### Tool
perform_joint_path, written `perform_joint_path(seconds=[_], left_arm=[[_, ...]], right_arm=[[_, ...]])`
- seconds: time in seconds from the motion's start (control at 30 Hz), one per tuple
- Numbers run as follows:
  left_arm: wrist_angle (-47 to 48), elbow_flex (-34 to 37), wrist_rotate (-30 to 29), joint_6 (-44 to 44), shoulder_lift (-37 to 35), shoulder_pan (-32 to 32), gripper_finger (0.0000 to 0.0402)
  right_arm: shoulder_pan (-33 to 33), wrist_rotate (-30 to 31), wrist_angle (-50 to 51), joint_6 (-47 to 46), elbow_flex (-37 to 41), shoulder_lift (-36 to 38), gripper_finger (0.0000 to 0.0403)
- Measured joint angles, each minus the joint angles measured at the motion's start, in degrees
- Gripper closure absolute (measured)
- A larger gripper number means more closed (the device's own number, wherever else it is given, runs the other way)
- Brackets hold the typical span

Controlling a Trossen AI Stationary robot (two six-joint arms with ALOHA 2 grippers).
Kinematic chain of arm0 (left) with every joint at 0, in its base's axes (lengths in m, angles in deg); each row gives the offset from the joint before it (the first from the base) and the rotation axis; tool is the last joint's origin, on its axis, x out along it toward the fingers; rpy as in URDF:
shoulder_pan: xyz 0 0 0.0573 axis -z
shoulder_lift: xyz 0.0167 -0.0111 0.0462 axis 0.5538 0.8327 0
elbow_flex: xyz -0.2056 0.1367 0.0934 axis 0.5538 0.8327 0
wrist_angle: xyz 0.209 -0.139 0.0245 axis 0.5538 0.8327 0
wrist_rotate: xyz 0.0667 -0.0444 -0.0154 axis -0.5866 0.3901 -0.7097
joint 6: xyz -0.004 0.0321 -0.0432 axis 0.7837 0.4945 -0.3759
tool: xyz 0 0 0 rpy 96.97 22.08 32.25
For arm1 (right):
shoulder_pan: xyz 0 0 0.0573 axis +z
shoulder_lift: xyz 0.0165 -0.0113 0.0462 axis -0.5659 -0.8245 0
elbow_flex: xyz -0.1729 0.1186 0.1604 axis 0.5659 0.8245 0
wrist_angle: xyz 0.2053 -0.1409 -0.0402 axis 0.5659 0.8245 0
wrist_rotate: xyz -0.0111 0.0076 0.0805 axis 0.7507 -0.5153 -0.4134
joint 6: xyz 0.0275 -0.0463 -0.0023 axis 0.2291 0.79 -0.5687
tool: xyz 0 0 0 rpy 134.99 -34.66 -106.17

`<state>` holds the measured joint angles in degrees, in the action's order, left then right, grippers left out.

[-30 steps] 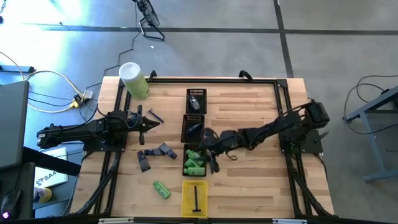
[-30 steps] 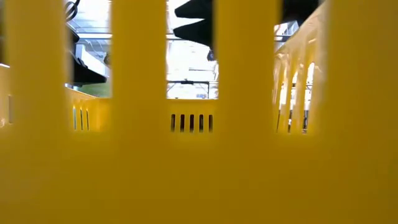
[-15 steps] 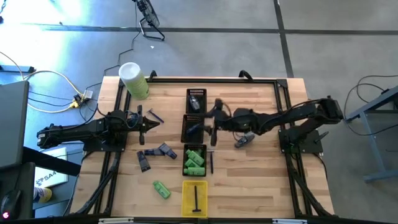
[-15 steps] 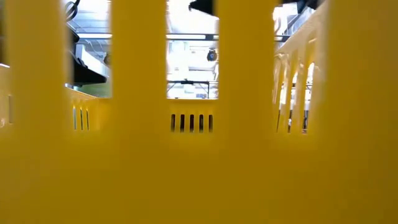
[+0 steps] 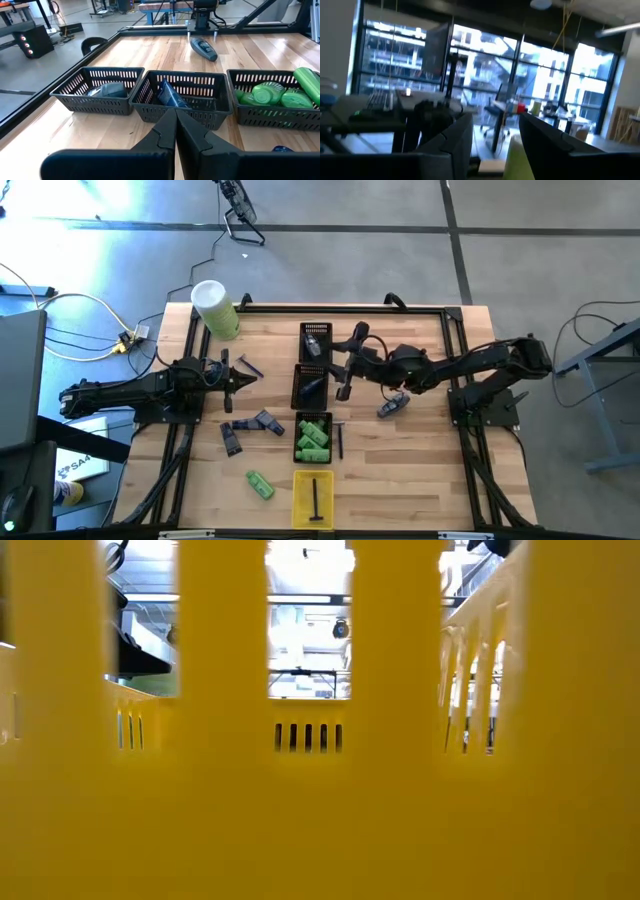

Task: Pick & Place Travel size toiletries
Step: Put the blue razor into the yellow bin

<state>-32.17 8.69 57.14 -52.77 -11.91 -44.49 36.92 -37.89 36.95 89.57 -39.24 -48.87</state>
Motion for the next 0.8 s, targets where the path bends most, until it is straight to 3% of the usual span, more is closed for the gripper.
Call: perform_joint_path(seconds=[0.8], left_arm=[[0.0,0.0,0.0,0.0,0.01,0.01,0.0396]], right_arm=[[0.07,-6.18,-10.33,2.26,0.0,-0.02,0.0251]])
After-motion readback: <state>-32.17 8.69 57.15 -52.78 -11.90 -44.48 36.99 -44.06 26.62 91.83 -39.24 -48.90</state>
